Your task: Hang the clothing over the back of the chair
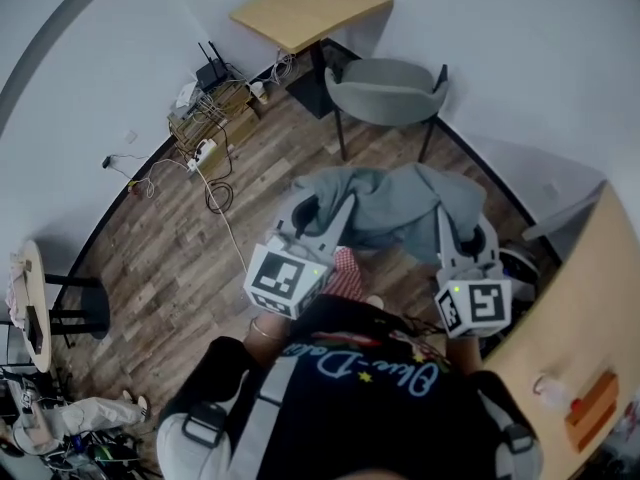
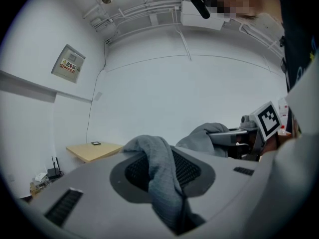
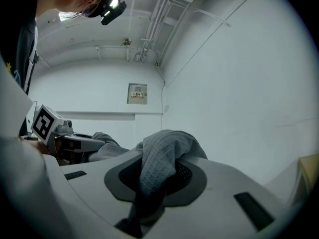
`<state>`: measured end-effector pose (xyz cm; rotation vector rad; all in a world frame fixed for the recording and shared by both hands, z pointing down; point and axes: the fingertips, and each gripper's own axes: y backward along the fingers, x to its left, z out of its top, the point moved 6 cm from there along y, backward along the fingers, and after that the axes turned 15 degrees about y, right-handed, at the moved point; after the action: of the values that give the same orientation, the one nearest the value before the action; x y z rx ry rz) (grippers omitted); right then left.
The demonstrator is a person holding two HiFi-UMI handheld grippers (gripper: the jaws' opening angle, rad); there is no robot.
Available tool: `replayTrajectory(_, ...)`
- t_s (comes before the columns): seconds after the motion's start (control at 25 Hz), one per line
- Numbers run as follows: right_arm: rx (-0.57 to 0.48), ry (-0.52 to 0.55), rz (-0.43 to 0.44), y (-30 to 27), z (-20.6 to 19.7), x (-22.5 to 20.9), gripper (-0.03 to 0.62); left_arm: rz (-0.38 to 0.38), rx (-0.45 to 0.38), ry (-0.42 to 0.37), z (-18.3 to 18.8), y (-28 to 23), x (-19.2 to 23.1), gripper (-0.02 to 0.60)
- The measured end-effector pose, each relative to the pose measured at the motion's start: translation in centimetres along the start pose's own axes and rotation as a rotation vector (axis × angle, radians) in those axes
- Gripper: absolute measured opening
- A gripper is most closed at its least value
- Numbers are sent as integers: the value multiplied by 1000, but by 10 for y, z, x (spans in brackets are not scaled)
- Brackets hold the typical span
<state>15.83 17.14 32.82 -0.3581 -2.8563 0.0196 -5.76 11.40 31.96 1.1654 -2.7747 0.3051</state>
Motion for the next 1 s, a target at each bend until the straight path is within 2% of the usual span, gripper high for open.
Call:
replayTrajectory(0.36, 23, 43, -80, -30, -4, -23, 71, -88, -31, 7, 6, -52, 26, 97)
replayTrajectory(0.44, 26, 42, -90, -40, -5, -27, 72, -90, -42, 24, 10, -62, 33, 97)
replayTrajectory(0.6, 31, 35, -99, -69, -5, -32, 72, -95, -41, -5, 15, -83, 59, 97)
replayTrajectory(0.8, 39, 45, -93, -116, 6, -38, 72, -90, -43, -2, 33, -106, 98, 97)
replayTrajectory(1.0, 38, 55, -93, -149, 7, -40, 72, -82, -53, 25, 43, -121, 126, 97)
